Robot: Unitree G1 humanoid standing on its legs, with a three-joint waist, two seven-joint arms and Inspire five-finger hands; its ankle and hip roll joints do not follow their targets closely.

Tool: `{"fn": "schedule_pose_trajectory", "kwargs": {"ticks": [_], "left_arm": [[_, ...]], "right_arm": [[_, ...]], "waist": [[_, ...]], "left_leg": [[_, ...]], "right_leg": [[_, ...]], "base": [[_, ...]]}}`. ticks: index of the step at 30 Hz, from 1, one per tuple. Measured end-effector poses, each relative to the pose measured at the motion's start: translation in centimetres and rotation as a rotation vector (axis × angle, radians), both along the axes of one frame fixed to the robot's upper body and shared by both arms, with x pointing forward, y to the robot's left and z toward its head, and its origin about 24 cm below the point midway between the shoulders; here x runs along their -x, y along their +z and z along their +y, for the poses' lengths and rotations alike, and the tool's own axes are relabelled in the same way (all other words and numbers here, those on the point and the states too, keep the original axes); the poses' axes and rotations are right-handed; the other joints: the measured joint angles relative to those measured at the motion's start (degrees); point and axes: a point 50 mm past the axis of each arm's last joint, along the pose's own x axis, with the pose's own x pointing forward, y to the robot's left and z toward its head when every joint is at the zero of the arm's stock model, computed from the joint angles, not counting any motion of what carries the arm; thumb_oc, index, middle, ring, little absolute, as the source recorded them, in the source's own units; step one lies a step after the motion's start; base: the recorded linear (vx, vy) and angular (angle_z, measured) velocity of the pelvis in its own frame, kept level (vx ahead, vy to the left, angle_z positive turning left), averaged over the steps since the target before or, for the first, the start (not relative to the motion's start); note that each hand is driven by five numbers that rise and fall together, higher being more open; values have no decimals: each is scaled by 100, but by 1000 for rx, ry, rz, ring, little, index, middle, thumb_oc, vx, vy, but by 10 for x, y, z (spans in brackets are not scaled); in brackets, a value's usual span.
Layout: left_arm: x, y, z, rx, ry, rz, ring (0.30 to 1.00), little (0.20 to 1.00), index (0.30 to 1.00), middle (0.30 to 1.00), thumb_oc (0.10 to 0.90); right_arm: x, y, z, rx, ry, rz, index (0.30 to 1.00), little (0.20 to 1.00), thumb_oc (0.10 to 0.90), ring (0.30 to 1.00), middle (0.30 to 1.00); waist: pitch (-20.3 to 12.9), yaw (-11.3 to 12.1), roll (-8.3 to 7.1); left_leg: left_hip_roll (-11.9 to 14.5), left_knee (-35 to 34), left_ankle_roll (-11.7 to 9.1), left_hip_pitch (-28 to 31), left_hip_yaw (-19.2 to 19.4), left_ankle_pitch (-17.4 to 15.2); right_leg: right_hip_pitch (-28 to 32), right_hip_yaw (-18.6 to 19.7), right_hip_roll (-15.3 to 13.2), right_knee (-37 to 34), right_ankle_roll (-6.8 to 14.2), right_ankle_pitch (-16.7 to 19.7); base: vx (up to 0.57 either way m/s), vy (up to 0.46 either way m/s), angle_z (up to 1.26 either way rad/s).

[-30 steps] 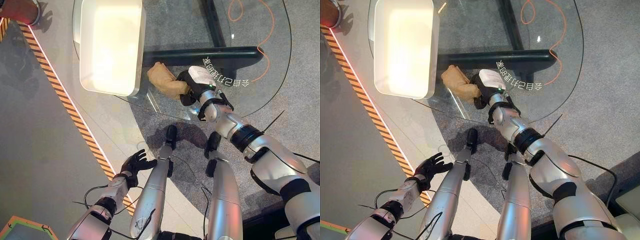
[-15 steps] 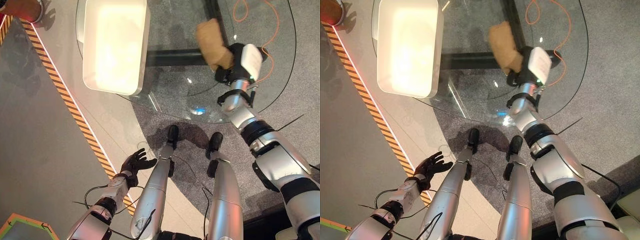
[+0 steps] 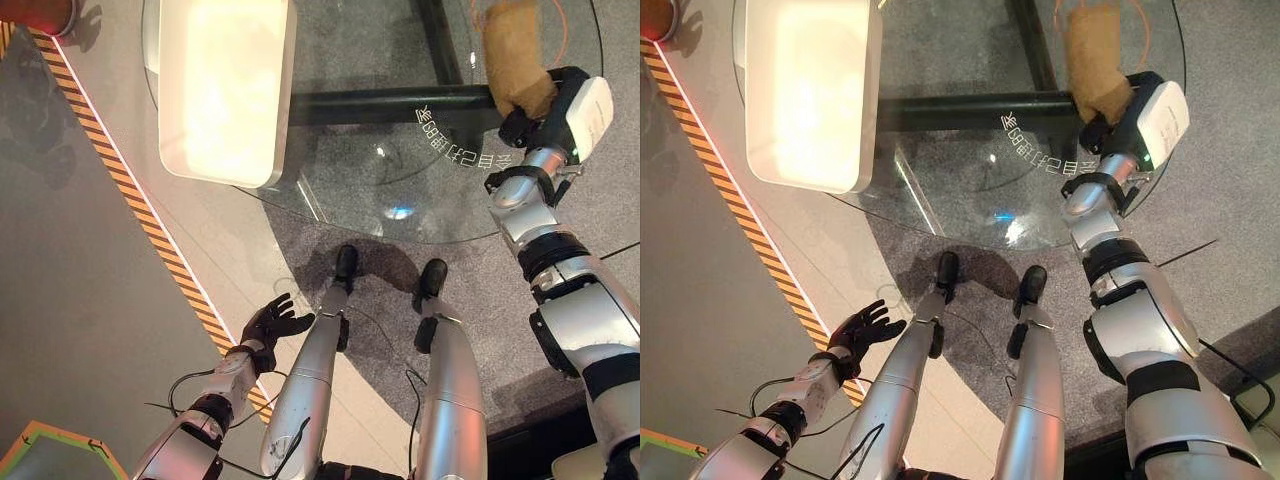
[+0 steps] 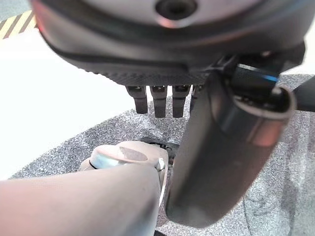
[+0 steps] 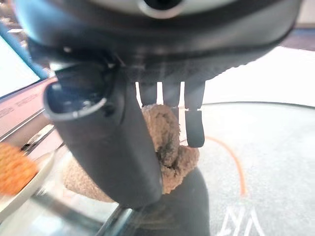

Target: Wipe the table with a cloth and put it in the basket.

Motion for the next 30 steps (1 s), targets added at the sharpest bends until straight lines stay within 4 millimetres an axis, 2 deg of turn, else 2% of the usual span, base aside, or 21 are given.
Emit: {"fn": "schedule_pose_trajectory", "kwargs": {"ticks": [13,25,30], "left_arm": [[0,1,3,-6,3,-3,900,900,900,900,800],[-1,2,5,-5,4,-4,900,900,900,900,800],[0,1,3,0,-3,-4,900,900,900,900,800]], "right_arm": [[3,3,-8,-123,-53,-59,300,200,100,300,300],[-2,9,3,-65,80,-5,300,200,100,300,300],[-8,7,24,34,207,81,300,200,100,300,300]], "waist": [[5,-50,-9],[7,-172,-11],[6,-187,-10]], "left_leg": [[-18,-1,42,-25,4,-27],[-13,65,51,-70,3,-25],[10,85,48,-36,11,-22]], "right_leg": [[-1,41,5,-56,44,-3],[1,39,24,-81,56,72],[31,39,47,-73,25,97]], "base": [[0,0,0],[0,-1,0],[-1,2,-1]]}}
